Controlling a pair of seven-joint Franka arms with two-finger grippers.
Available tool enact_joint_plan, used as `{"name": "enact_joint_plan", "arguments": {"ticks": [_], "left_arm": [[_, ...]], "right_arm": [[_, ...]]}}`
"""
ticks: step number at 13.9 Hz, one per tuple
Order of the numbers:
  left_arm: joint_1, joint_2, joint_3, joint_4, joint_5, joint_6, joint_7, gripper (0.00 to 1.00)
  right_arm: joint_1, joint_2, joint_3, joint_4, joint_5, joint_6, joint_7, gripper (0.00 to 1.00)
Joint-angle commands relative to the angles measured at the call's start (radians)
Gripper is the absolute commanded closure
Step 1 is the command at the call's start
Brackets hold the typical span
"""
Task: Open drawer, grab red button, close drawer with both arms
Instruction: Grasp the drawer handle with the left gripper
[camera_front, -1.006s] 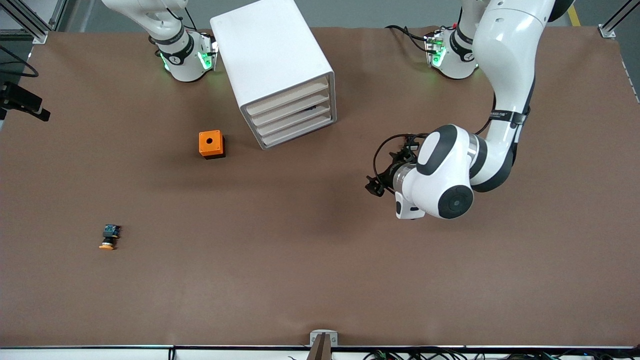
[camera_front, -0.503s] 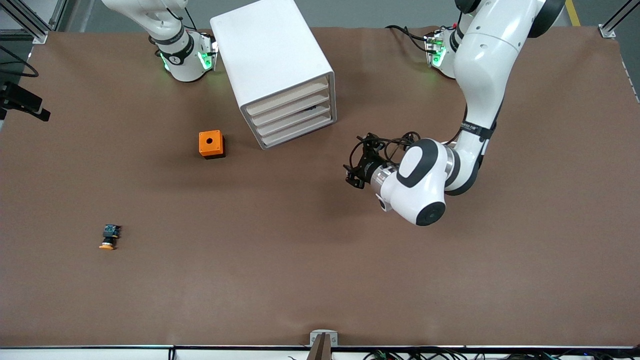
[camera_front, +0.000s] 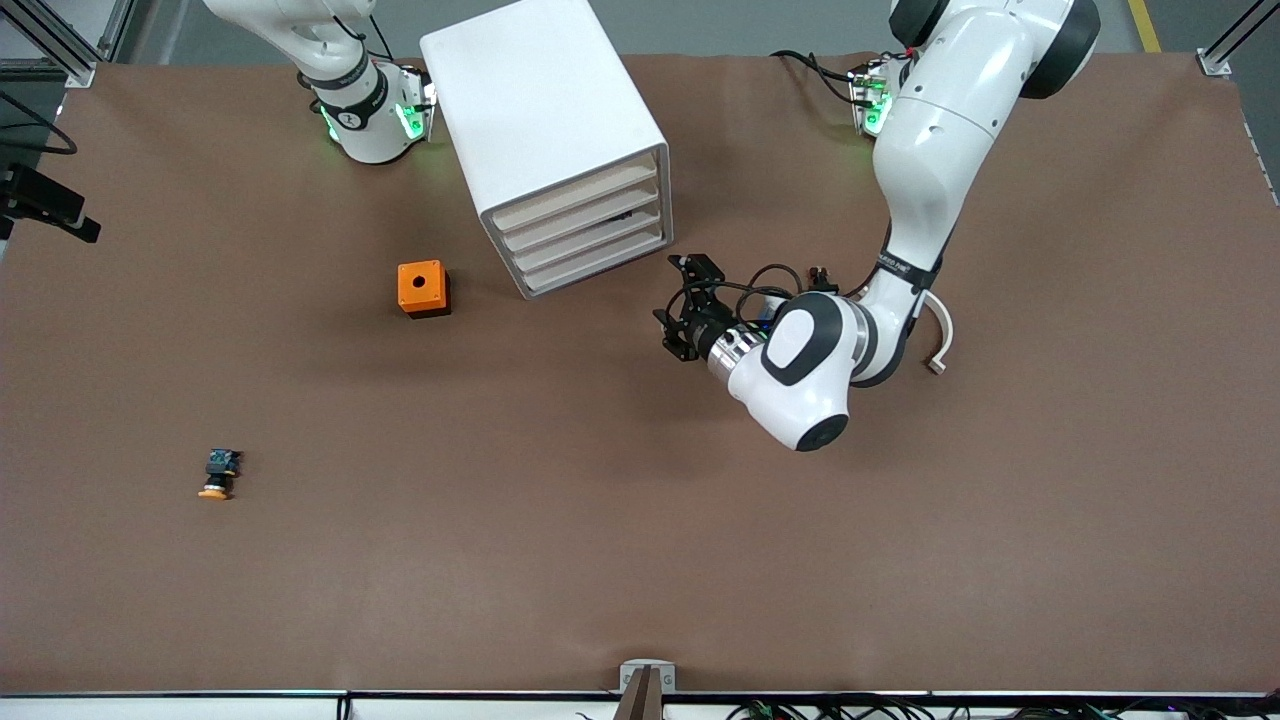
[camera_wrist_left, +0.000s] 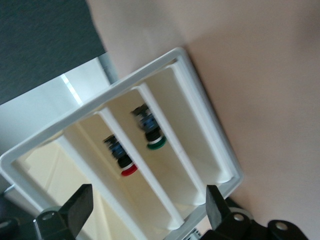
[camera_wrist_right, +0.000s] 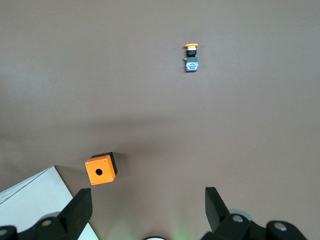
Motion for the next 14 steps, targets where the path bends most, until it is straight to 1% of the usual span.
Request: {"name": "enact_joint_plan", "arguments": {"ticks": [1, 3, 4, 6, 8, 10, 14], "left_arm": [[-0.016, 0.032, 0.006, 0.027, -0.076, -0.057, -0.082, 0.01], [-0.03, 0.059, 0.006, 0.014, -0.078, -0.06, -0.184, 0.01], [-0.033, 0.067, 0.004, 0.011, -0.079, -0.065, -0.205, 0.04], [-0.051, 0.082, 0.004, 0.002, -0.079, -0.083, -0.248, 0.21], [-0.053, 0.087, 0.003, -0.03, -0.079, -0.096, -0.308, 0.37], [-0.053, 0.085, -0.008, -0.055, -0.082, -0.138, -0.324, 0.49], [-0.054, 0.078, -0.023, -0.105, -0.082, -0.168, -0.327, 0.5]], "right_arm": [[-0.008, -0.018, 0.007, -0.014, -0.004, -0.001, -0.005, 0.0], [-0.008, -0.018, 0.007, -0.014, -0.004, 0.002, -0.005, 0.0], [-0.008, -0.018, 0.007, -0.014, -0.004, 0.006, -0.011, 0.0], [-0.008, -0.017, 0.007, -0.014, -0.004, 0.017, -0.015, 0.0], [-0.008, -0.018, 0.007, -0.014, -0.004, 0.023, -0.015, 0.0], [-0.008, -0.017, 0.007, -0.014, -0.004, 0.037, -0.015, 0.0], [-0.005, -0.017, 0.009, -0.014, -0.008, 0.051, -0.024, 0.0]]}}
